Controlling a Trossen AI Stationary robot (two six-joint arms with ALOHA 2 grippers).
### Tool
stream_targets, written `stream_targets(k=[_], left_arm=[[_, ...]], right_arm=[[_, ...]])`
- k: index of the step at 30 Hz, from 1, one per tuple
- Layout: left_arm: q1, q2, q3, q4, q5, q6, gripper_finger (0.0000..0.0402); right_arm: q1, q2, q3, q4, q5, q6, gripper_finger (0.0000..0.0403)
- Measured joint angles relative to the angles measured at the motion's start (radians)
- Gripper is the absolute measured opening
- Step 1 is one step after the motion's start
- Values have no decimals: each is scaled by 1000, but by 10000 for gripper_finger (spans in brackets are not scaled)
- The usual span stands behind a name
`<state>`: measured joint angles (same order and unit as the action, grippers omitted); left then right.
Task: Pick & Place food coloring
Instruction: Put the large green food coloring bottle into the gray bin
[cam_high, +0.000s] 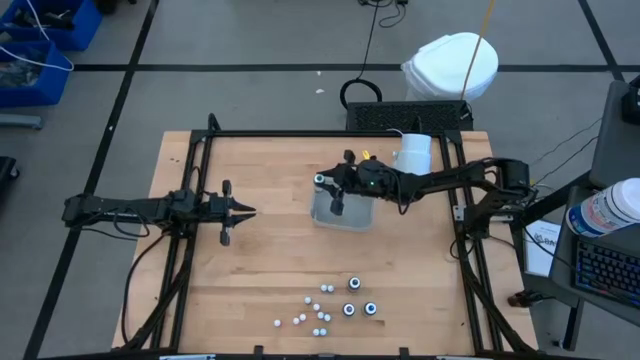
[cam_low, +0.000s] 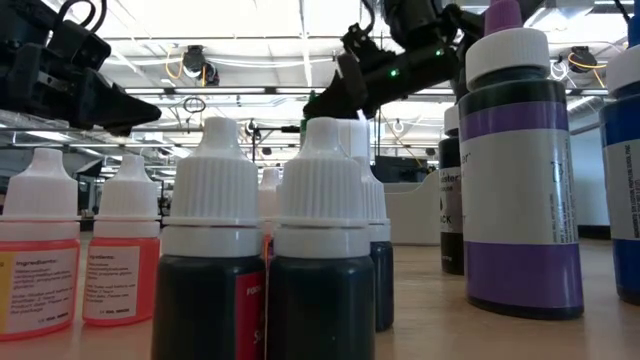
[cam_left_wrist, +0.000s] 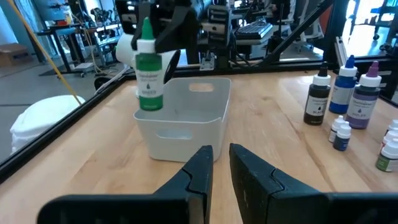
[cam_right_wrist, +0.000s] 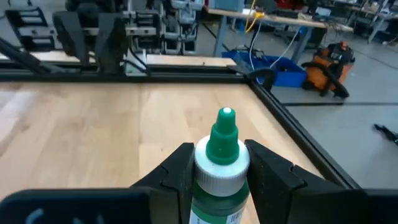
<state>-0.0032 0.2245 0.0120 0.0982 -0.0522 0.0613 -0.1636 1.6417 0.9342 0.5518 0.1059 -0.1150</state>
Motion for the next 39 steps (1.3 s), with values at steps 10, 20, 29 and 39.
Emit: stream_targets(k=[10,20,29,39], left_arm=[[0,7,0,-11,1,-20,63],[0,6,0,-7,-1,-22,63],[0,6,0,4,-1,-14,63],[0,6,0,3,-1,-13,63]], right_arm=[[10,-16,-70,17,-7,21,112],[9,16,-132,163,-5,51,110],[-7,81,-132,199,-4,89,110],[-7,182,-132,298,-4,112,110]])
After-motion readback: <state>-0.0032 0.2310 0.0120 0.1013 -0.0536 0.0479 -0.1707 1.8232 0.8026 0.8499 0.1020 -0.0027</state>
